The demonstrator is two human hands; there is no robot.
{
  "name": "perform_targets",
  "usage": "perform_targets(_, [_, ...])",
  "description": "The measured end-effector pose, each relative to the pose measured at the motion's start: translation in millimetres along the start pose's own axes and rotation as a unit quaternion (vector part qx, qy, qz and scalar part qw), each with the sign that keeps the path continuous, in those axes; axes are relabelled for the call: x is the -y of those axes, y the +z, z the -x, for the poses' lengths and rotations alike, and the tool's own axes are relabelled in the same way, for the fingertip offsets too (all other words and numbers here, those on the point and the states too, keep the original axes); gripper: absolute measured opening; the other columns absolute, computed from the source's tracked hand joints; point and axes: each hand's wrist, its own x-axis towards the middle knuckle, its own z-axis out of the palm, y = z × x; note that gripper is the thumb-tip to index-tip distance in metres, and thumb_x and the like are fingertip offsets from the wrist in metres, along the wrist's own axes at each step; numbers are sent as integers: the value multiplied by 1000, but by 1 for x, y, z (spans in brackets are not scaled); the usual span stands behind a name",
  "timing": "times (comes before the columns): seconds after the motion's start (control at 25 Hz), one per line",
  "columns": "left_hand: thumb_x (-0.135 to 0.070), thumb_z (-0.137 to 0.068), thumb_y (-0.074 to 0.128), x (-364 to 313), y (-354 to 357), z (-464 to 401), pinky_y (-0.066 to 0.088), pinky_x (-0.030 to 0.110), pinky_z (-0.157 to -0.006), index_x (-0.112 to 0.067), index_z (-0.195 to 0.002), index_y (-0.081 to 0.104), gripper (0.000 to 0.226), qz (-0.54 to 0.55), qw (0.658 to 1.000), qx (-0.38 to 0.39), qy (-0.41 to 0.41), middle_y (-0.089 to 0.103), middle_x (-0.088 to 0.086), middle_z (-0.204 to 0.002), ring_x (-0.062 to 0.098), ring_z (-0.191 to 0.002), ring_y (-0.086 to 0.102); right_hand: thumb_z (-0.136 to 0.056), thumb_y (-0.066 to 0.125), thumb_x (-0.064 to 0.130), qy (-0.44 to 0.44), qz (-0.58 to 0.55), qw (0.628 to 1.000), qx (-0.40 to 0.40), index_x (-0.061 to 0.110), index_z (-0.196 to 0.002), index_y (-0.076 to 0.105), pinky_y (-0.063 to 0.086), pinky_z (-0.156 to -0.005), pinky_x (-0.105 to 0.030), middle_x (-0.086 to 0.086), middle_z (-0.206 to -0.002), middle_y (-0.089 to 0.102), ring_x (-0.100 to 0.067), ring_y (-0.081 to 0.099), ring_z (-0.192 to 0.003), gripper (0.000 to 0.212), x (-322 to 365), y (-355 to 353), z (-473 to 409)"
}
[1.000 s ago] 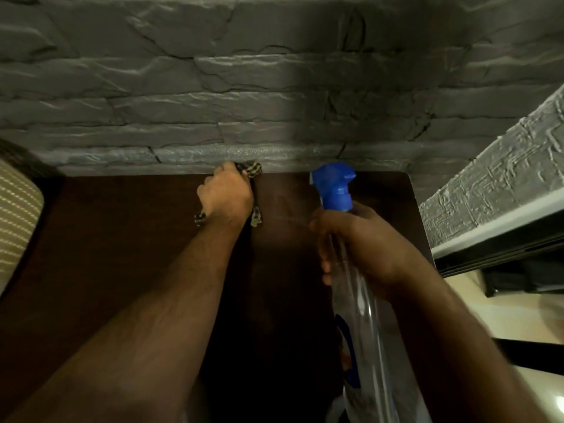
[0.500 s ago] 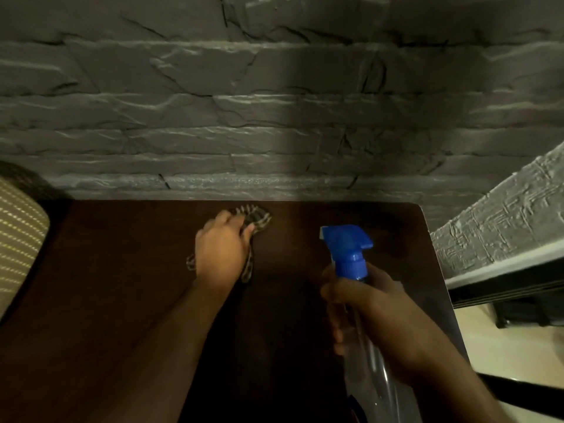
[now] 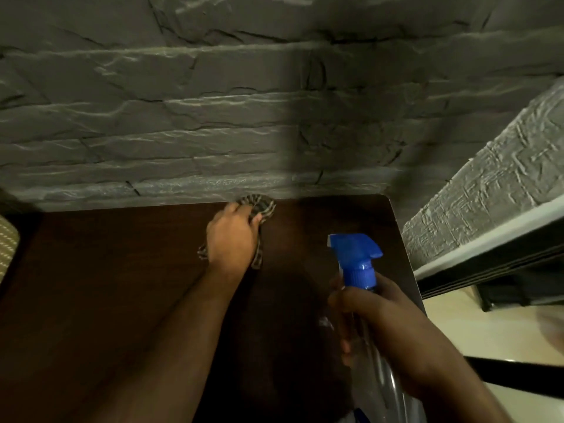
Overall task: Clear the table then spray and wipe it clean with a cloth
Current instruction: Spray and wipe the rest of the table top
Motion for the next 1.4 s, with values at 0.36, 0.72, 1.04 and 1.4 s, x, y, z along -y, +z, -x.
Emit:
perform_targets(0.36, [-38,-94,50,-19,0,60,47,37,-84,-18,-117,63,33,12,995,19,100,61,4,-111,25,-99,59,-64,67,19,25,-22,999,18,5,-97,54,46,-51,-35,-13,-59,51,-24,51,-47,38,-10,-21,18])
perform_targets(0.72, [-41,-96,46,-108,24,43,43,38,-86,-24,-119,60,32,33,989,79,122,57,1,-117,22,-103,55,-88,56,4,5,11,1000,0,2,-97,51,46,-47,-34,-11,-56,51,-23,49,-45,11,-4,-40,12])
perform_targets(1.04, [-42,-97,44,-85,12,-4,39,40,-83,-20,-115,61,34,-68,997,18,14,60,5,-115,27,-104,55,-88,55,4,25,4,999,-26,5,-104,53,45,-49,-34,-12,-58,50,-21,48,-45,16,3,-64,17])
perform_targets(1.4, [-44,-94,41,-56,5,73,44,39,-75,-20,-110,67,39,-53,993,15,108,65,2,-105,26,-93,62,-85,62,11,49,7,998,-24,16,-104,55,50,-57,-37,-10,-62,56,-20,55,-49,21,3,-73,18])
